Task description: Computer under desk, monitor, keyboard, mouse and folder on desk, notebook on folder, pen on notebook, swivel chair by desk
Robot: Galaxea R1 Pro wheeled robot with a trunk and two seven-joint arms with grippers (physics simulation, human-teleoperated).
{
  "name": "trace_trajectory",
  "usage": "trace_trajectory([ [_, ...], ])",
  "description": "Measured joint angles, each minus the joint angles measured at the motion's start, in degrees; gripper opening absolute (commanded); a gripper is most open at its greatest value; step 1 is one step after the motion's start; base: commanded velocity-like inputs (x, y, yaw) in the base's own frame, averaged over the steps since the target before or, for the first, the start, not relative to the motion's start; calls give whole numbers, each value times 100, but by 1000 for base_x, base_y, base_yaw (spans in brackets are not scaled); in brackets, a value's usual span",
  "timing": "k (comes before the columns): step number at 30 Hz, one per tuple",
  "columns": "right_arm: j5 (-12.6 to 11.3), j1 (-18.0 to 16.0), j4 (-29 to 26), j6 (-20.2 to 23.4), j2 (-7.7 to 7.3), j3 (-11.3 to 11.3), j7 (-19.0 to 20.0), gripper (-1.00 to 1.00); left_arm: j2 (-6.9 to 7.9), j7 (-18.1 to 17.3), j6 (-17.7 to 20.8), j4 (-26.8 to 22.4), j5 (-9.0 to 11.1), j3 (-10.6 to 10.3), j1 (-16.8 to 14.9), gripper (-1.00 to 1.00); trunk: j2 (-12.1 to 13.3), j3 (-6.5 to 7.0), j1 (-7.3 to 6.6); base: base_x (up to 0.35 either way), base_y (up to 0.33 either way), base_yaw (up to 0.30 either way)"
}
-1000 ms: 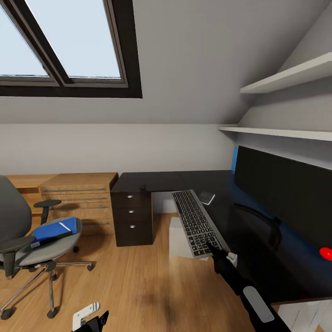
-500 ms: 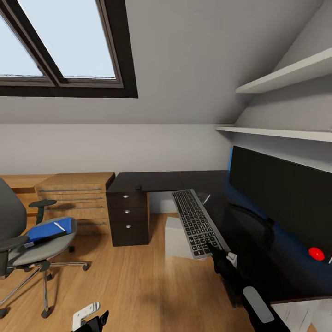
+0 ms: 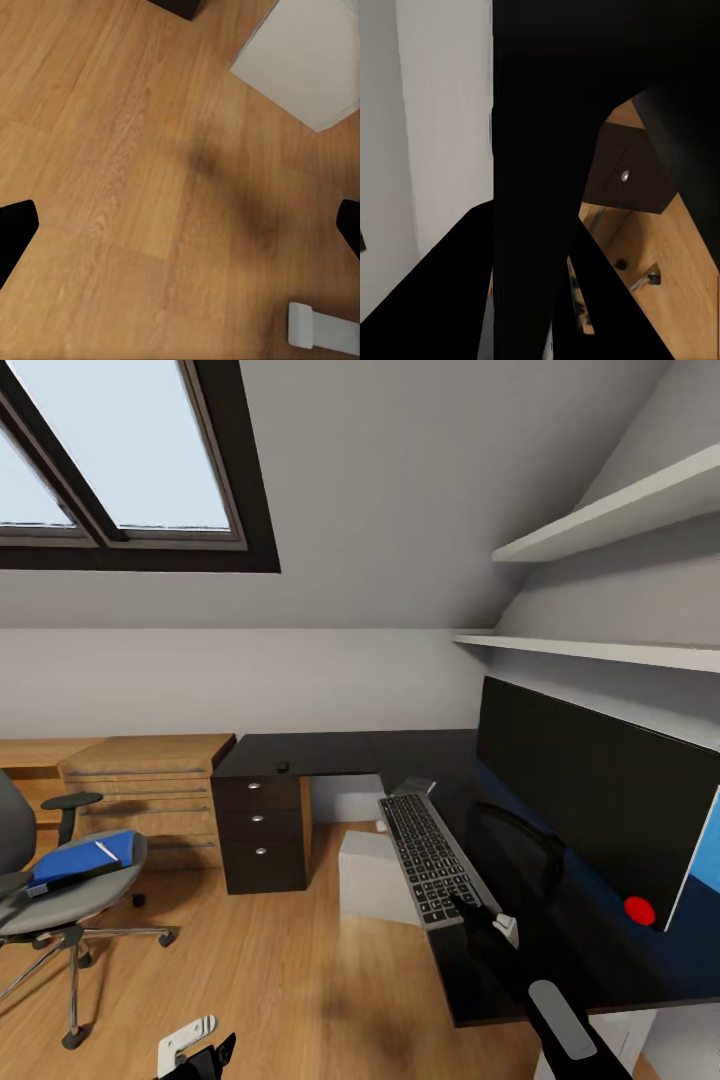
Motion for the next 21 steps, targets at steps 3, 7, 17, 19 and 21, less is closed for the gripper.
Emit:
trace_trajectory([
  [3,-10,0,-1,2,-1,-4,-51,-100,2,0,1,0,0,0,0,100,0,0,0,0,-23,0],
  [7,-9,0,1,-2,-3,-47,-206,-100,3,0,1,-1,0,1,0,100,0,0,0,0,-20,0],
  [17,-33,0,-1,15,-2,-255,-462,-100,3,0,0,0,0,0,1,100,0,0,0,0,-157,0],
  [19,-31,0,1,17,-2,-259,-488,-100,3,0,1,-1,0,1,2,100,0,0,0,0,-26,0],
  [21,-33,0,7,20,-3,-259,-505,-100,3,0,2,-1,0,2,0,100,0,0,0,0,-23,0],
])
